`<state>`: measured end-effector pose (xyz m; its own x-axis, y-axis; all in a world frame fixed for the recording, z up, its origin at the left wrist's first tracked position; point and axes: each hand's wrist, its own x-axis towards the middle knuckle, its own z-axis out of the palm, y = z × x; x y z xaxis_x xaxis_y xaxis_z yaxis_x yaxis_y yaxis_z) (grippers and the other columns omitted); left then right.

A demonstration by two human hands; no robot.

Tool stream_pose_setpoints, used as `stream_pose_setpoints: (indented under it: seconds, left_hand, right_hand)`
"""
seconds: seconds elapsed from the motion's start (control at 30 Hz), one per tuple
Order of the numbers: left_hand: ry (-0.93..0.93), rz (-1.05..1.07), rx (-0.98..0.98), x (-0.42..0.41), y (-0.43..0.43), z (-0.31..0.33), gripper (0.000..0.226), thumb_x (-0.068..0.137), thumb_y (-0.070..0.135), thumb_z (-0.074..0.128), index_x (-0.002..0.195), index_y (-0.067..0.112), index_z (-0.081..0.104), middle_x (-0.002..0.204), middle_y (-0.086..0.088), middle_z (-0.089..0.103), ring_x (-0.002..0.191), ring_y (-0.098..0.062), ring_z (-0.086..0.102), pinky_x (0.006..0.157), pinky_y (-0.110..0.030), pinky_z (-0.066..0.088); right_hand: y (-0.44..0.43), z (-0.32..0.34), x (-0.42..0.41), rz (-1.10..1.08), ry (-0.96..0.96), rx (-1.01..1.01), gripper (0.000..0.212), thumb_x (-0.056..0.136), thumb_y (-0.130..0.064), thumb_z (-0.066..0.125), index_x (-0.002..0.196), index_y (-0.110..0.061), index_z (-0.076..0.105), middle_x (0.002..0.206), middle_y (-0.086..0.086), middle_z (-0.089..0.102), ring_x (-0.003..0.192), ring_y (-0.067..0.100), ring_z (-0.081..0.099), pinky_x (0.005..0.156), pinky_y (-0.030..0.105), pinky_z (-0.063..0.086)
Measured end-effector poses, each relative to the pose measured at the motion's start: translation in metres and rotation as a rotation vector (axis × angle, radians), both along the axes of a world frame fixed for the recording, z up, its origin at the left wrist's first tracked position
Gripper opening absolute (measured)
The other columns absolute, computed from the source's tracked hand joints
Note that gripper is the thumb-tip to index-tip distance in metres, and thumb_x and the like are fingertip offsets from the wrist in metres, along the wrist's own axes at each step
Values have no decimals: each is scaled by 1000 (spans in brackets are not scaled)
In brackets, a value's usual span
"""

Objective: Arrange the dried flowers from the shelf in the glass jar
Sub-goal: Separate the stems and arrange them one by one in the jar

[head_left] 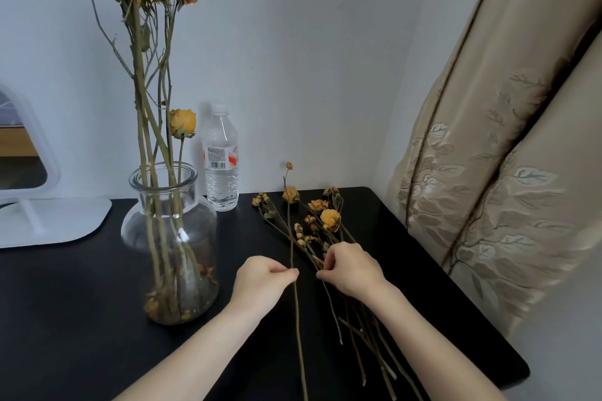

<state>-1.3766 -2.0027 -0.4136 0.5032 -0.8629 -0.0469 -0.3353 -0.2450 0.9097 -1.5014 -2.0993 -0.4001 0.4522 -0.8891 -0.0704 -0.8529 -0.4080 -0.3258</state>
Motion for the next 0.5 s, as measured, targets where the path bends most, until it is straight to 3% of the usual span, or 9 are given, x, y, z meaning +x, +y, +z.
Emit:
stream_pose_setpoints:
  seconds: [0.2, 0.37, 0.5]
  left_hand:
    - [-14, 14, -45, 4, 8, 1, 15, 83, 25, 64, 72, 18, 72, 59, 11, 56, 63, -3, 52, 57, -17, 37]
    - [-43, 40, -81, 8, 7, 4, 21, 87, 26, 60, 71, 15, 69, 62, 4, 56, 63, -8, 52, 58, -20, 40]
    - [-65, 66, -115, 10, 6, 5, 22, 89, 25, 56, 77, 12, 68, 64, 0, 55, 62, -11, 51, 58, -22, 40]
  right_hand:
    - [-3, 4, 1, -47, -37, 11, 9, 86, -27, 61, 89, -20, 66, 86, -2, 65, 81, 14, 64, 75, 35, 57]
    - [-7, 16, -7, -75, -233, 92, 11, 88, -26, 59, 82, -21, 66, 85, -2, 66, 80, 13, 64, 77, 33, 56]
    - [-11, 25, -13, -94, -414, 163, 13, 88, -22, 58, 81, -17, 68, 75, -3, 64, 72, 8, 60, 66, 21, 49]
